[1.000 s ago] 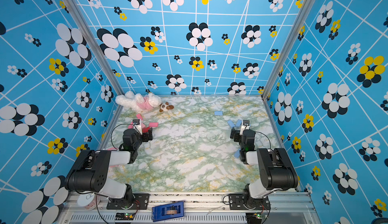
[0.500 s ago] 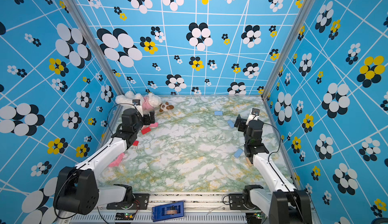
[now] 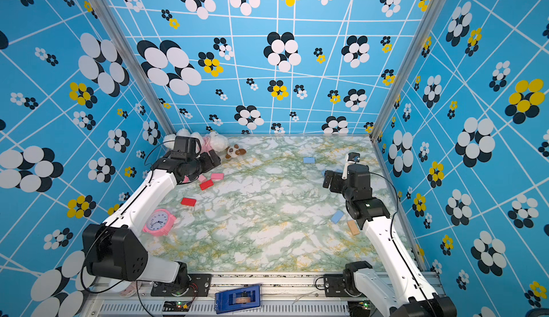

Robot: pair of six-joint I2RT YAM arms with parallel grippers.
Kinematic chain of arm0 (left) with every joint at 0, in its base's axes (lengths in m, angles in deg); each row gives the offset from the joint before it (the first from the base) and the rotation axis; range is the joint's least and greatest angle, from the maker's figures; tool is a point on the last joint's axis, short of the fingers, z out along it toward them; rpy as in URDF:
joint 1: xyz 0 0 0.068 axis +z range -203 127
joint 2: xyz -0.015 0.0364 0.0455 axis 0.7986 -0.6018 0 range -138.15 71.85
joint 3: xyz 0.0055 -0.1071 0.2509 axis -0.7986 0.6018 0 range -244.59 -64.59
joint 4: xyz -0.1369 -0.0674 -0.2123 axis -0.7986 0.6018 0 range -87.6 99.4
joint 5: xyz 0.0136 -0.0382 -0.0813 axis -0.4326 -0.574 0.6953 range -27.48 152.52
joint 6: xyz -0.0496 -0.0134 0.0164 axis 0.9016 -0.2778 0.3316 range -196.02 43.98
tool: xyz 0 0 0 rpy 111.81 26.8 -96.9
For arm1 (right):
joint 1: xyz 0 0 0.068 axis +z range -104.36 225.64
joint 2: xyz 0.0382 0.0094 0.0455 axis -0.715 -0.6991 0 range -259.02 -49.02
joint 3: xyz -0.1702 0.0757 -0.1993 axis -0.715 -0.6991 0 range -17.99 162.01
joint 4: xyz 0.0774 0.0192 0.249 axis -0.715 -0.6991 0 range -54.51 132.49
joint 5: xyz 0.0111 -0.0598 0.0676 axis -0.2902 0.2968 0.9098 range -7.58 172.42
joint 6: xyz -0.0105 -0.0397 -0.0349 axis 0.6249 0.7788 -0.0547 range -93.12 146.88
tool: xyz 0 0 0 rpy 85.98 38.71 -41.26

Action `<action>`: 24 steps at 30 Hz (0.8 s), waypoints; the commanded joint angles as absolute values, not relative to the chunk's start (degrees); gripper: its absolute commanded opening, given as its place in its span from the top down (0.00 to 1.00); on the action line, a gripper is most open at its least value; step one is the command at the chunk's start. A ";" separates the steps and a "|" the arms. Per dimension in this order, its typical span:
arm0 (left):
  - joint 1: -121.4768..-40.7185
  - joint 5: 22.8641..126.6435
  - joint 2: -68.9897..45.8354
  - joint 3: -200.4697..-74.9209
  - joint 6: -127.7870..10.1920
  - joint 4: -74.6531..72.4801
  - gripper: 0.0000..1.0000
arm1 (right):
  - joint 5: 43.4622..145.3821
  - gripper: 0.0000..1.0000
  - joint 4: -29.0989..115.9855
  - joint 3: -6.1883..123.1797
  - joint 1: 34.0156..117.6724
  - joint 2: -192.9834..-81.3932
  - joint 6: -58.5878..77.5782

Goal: Assemble the letter t with building blocks
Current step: Pick up the building block from the center of the board.

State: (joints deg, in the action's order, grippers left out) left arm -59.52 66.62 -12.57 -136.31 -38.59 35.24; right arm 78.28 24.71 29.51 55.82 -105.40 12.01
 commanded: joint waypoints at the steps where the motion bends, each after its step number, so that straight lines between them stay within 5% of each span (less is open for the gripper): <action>1: -57.80 69.23 -13.26 -137.32 -29.29 39.59 0.00 | 79.37 0.01 19.82 32.75 58.48 -106.75 12.09; 13: -54.17 69.22 -37.98 -162.80 -16.01 65.81 0.10 | 80.58 0.01 20.44 33.58 64.02 -108.68 10.05; 24: -52.14 70.09 -43.35 -164.66 -15.77 62.21 0.13 | 80.40 0.01 19.01 33.87 67.79 -109.24 10.02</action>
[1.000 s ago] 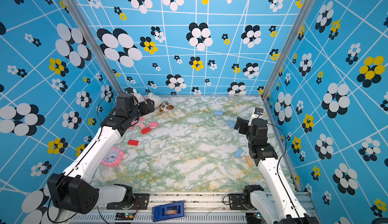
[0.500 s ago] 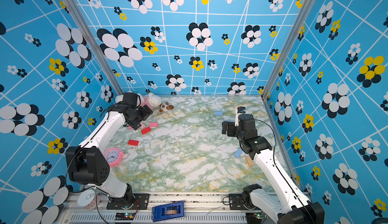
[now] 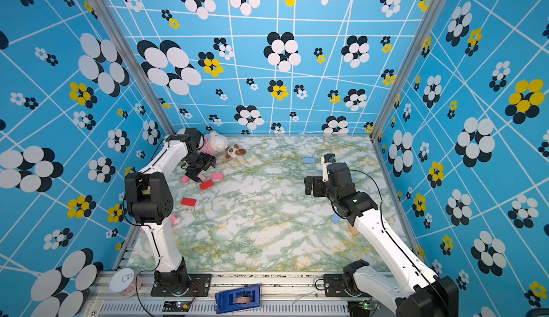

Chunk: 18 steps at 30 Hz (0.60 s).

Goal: Assemble the letter t with building blocks
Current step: Pick up the building block from the center of the board.

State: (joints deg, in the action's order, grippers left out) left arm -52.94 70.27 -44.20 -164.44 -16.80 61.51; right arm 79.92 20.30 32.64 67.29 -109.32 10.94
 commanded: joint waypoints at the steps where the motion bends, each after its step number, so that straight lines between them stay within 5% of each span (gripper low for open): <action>1: -51.93 70.13 -43.59 -164.44 -15.58 62.24 0.13 | 80.40 0.01 19.03 33.85 67.75 -109.26 9.92; 18: -51.13 72.45 -47.32 -165.69 -14.23 61.63 0.16 | 80.68 0.01 20.95 31.60 68.89 -109.45 8.72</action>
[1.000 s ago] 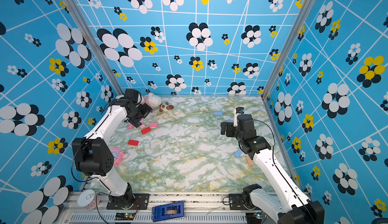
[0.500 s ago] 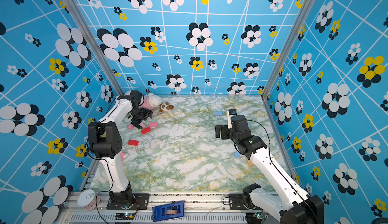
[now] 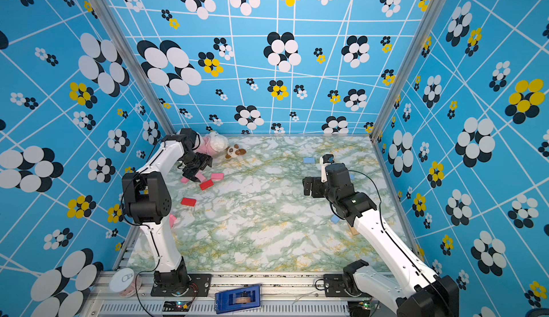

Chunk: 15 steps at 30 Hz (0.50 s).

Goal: Assemble the letter t with building blocks
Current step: Pick up the building block from the center of the board.

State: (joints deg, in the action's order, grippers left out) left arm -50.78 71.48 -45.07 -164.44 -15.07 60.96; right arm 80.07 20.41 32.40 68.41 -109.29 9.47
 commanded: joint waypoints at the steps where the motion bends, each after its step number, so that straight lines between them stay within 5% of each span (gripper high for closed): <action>1: -51.85 72.52 -47.85 -166.65 -14.14 61.90 0.16 | 80.58 0.01 21.16 31.49 69.00 -109.45 8.76; 15: -55.17 73.25 -55.12 -174.05 -9.48 65.23 0.17 | 78.40 0.01 22.31 28.36 69.32 -108.05 8.63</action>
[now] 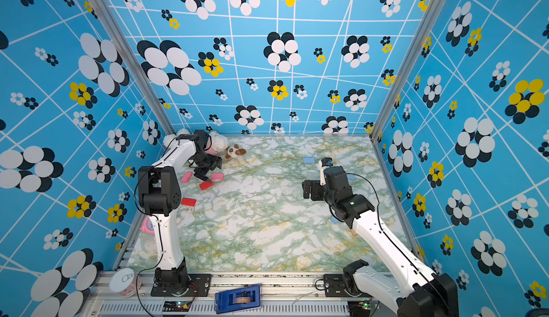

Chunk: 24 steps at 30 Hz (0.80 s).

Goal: Assemble the letter t with building blocks
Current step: Pick up the building block from the center of the board.

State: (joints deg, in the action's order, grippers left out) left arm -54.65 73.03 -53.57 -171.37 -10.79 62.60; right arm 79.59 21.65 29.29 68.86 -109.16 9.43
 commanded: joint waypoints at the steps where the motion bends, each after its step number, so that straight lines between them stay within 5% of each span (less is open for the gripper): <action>1: -55.28 73.10 -55.74 -174.80 -9.41 65.55 0.17 | 78.45 0.01 22.42 28.24 69.28 -108.01 8.59; 24: -55.37 72.92 -63.99 -180.49 -8.16 66.31 0.30 | 79.52 0.03 23.88 26.15 69.27 -106.11 8.31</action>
